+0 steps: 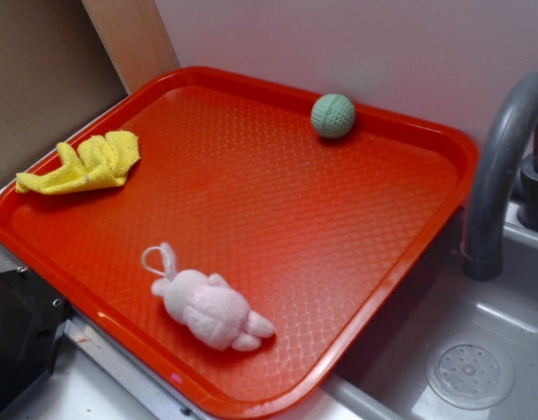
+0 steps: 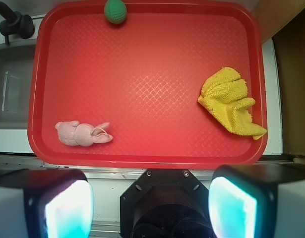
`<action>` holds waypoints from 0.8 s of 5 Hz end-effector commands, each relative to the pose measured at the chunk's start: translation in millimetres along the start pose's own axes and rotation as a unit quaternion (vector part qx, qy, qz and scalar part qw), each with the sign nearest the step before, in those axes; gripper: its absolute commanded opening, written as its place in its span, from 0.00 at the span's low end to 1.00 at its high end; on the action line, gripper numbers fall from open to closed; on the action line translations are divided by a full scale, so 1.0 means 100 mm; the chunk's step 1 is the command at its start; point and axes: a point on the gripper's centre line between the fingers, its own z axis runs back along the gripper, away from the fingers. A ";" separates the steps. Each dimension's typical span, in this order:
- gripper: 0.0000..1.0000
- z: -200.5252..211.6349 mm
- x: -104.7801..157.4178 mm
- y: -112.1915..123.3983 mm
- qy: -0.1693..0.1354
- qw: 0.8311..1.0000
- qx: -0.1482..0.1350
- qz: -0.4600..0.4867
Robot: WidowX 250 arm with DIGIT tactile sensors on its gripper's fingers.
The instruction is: Grab the yellow cloth.
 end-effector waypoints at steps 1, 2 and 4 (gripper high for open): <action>1.00 0.00 0.00 0.00 0.000 1.000 0.000 0.000; 1.00 -0.50 0.48 0.49 -0.039 0.996 0.078 -0.011; 1.00 -1.45 0.64 1.18 0.008 0.993 0.071 -0.093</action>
